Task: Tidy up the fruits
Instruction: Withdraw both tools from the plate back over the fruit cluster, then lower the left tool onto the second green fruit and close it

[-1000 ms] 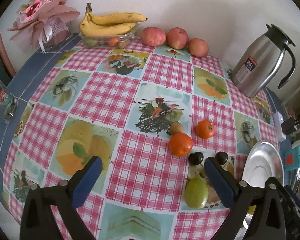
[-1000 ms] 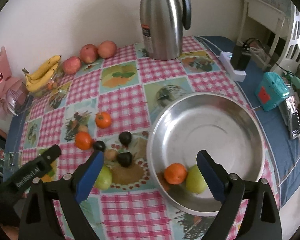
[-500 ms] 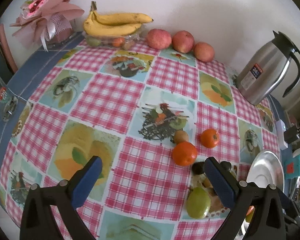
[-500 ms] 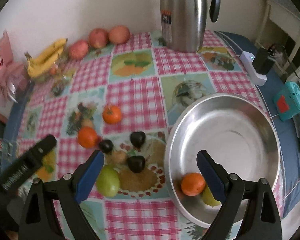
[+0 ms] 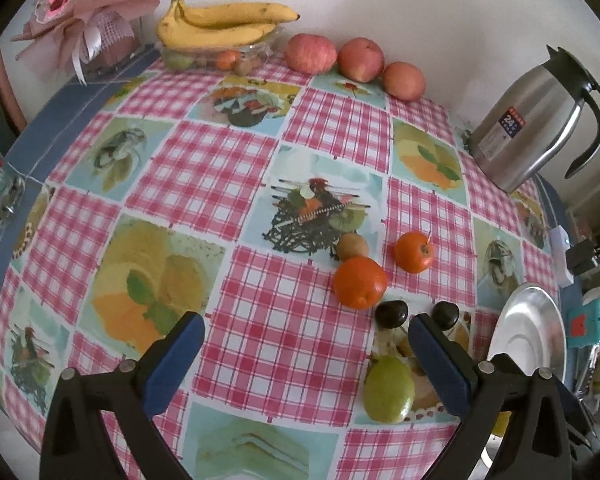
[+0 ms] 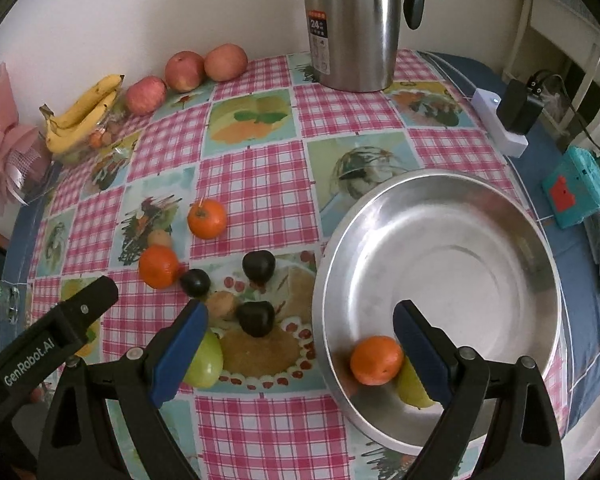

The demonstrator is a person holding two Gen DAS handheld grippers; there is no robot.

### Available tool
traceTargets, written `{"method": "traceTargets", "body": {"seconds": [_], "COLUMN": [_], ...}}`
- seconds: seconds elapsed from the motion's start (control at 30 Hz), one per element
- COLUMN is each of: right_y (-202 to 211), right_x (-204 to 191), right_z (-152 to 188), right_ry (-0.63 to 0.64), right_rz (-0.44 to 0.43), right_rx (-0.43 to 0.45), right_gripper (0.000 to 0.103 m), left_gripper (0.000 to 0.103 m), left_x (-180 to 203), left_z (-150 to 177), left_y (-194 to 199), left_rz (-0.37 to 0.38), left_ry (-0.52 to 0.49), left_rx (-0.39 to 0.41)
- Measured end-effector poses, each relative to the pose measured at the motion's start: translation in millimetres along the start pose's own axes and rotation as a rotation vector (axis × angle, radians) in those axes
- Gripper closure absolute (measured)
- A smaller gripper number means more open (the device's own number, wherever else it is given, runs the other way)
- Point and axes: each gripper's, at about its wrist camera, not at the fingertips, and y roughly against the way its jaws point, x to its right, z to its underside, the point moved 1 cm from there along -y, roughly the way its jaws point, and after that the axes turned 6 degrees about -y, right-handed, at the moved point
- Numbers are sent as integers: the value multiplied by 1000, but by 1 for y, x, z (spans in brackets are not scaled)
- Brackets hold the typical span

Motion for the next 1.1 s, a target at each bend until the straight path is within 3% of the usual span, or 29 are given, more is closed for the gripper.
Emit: {"method": "traceTargets", "body": {"seconds": [0.17, 0.57, 0.77, 1.03, 1.1], "right_y": [3, 1, 0, -3, -4], "right_x": [13, 31, 33, 30, 30], "right_z": [-3, -6, -5, -4, -3], "right_ry": [-34, -107, -129, -130, -131], "right_rz": [18, -8, -26, -40, -43], "right_rx": [16, 11, 4, -10, -16], "right_gripper": [9, 10, 21, 21, 21], "left_gripper": [0, 2, 8, 14, 21], "left_x": [4, 23, 36, 63, 70], "left_z": [2, 15, 23, 38, 39], "left_y": [-3, -20, -31, -45, -50], "left_rz": [-11, 61, 82, 107, 105], "left_ry": [-2, -31, -59, -134, -152], "left_rx": [-8, -80, -131, -201, -214]}}
